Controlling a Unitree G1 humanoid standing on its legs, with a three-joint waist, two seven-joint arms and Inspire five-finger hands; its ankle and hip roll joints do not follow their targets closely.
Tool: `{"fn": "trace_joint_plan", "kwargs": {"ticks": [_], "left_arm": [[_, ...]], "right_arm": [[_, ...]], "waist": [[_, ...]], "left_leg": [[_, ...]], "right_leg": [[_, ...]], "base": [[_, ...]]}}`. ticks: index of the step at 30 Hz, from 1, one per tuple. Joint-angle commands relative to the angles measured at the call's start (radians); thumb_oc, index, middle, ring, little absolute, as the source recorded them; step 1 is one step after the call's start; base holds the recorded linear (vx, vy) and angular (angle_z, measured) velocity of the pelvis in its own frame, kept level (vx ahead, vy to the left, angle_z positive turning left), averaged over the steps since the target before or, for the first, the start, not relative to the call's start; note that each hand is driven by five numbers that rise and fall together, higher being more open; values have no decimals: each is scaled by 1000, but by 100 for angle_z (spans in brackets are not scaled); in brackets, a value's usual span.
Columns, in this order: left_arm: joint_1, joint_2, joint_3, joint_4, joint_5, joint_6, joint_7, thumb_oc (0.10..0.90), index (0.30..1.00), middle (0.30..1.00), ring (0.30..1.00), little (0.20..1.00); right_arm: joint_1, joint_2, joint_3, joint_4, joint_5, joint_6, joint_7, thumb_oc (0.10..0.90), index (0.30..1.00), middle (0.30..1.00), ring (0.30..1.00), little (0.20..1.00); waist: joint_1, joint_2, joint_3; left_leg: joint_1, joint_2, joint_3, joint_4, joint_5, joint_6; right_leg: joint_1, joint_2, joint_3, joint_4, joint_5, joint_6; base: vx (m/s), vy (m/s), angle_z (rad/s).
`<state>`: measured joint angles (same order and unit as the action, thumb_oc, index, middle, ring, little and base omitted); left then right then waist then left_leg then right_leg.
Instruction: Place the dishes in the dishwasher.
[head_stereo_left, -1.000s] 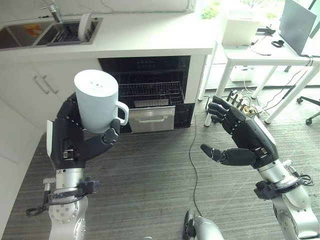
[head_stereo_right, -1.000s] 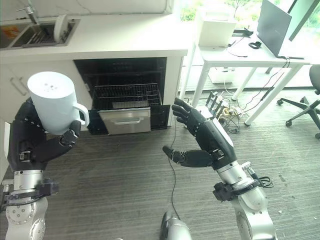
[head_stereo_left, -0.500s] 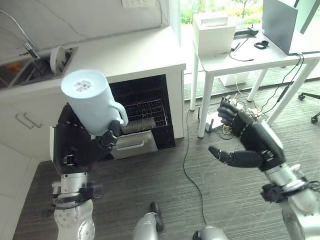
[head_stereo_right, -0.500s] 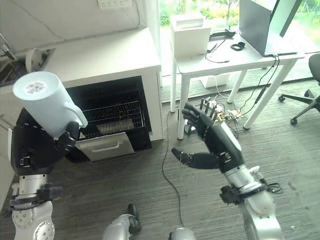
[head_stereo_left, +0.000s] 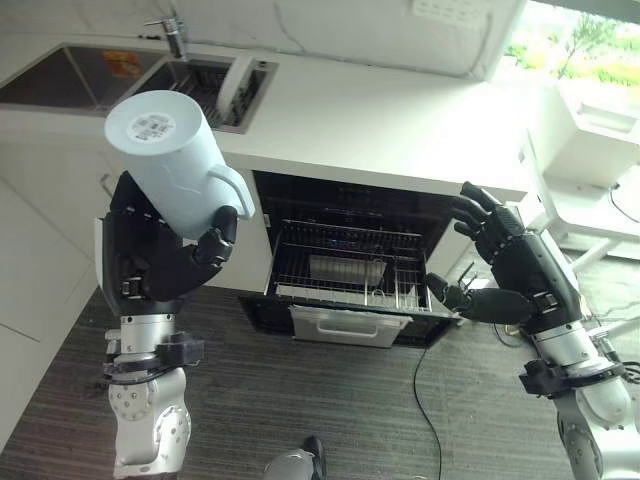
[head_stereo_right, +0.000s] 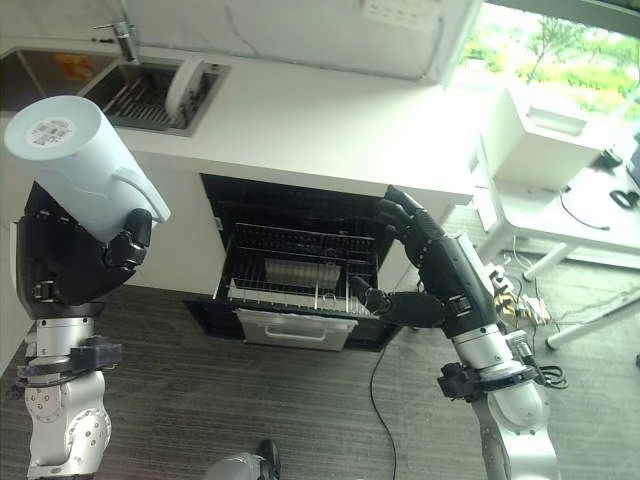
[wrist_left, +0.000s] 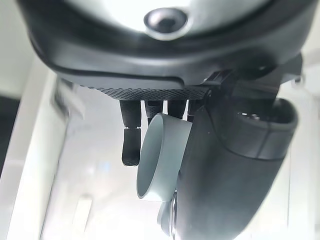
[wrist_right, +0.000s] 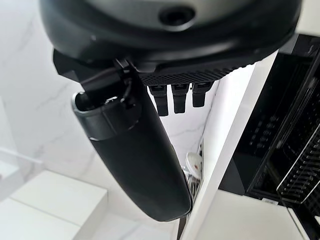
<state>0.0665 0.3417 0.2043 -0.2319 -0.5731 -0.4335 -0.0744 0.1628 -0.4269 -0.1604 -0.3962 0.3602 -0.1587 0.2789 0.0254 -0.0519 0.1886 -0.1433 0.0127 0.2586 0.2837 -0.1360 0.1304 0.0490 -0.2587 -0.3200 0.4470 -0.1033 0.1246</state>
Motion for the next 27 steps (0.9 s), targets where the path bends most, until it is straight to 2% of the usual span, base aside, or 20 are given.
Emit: {"fn": "trace_joint_plan", "kwargs": {"ticks": [1, 3, 5, 7, 10, 11, 21, 24, 25, 26, 27], "left_arm": [[-49, 80, 19, -141, 72, -49, 1, 400, 300, 300, 300, 300], [-56, 90, 14, -134, 90, -47, 13, 400, 300, 300, 300, 300], [-48, 98, 17, -135, 106, -43, 29, 400, 300, 300, 300, 300], [-49, 102, 7, -131, 134, -39, 57, 400, 300, 300, 300, 300], [-45, 104, -2, -125, 174, -41, 97, 400, 300, 300, 300, 300], [-47, 108, -15, -122, 197, -35, 135, 400, 300, 300, 300, 300], [-42, 93, -33, -118, 157, -40, 99, 400, 300, 300, 300, 300], [-40, 88, -39, -121, 152, -43, 100, 400, 300, 300, 300, 300], [-40, 86, -41, -117, 144, -50, 93, 400, 300, 300, 300, 300], [-39, 84, -41, -122, 140, -56, 89, 400, 300, 300, 300, 300], [-36, 81, -42, -126, 138, -57, 83, 400, 300, 300, 300, 300]], "right_arm": [[-73, -28, -41, -42, 41, -69, -36, 800, 900, 900, 900, 900], [-79, -44, -45, -36, 58, -68, -45, 800, 900, 900, 900, 900], [-84, -53, -47, -32, 73, -67, -39, 800, 900, 900, 900, 900], [-87, -48, -30, -33, 63, -61, -51, 800, 900, 900, 900, 900], [-96, -51, -12, -26, 62, -60, -62, 800, 900, 900, 900, 900], [-107, -62, 1, -12, 62, -53, -77, 800, 900, 900, 900, 900], [-100, -71, 9, -20, 73, -22, -66, 800, 900, 900, 900, 900], [-85, -75, -6, -21, 97, -13, -61, 800, 900, 900, 900, 900], [-80, -82, -15, -18, 105, -12, -56, 800, 900, 900, 900, 900], [-79, -88, -22, -17, 109, -17, -49, 800, 900, 900, 900, 900], [-78, -92, -27, -17, 115, -21, -45, 800, 900, 900, 900, 900]], "waist": [[-19, 11, -53], [-20, 0, -48], [-23, -11, -42], [-39, -15, -44], [-43, -11, -52], [-46, -5, -68], [-87, 21, -83], [-97, 26, -82], [-99, 26, -78], [-93, 22, -73], [-89, 18, -68]], "left_leg": [[23, 61, -64, 16, -77, -127], [21, 55, -71, 16, -71, -131], [42, 49, -68, 16, -96, -133], [55, 40, -70, 16, -110, -126], [69, 43, -61, 16, -116, -121], [84, 47, -48, 16, -121, -122], [124, 85, -14, 16, -125, -148], [134, 97, 2, 16, -104, -168], [158, 87, 4, 16, -91, -177], [160, 73, -1, 16, -47, -184], [155, 69, -8, 16, -26, -190]], "right_leg": [[-31, 96, -13, -147, 91, 28], [-85, 94, -4, -147, 59, 22], [-149, 72, 27, -147, 30, 31], [-192, 68, 79, -147, 53, 33], [-184, 77, 88, -147, 22, 30], [-171, 86, 91, -147, -8, 23], [-147, 145, 121, -147, -58, -21], [-142, 160, 125, -147, -65, -32], [-136, 162, 127, -147, -73, -36], [-140, 159, 135, -147, -66, -42], [-138, 157, 140, -147, -66, -43]], "base": [[88, -66, 31], [76, -91, 31], [138, -115, 32], [148, -157, 24], [127, -194, 45], [137, -242, 38], [84, -201, -16], [61, -171, -11], [58, -138, -6], [46, -113, -1], [0, 0, 0]]}}
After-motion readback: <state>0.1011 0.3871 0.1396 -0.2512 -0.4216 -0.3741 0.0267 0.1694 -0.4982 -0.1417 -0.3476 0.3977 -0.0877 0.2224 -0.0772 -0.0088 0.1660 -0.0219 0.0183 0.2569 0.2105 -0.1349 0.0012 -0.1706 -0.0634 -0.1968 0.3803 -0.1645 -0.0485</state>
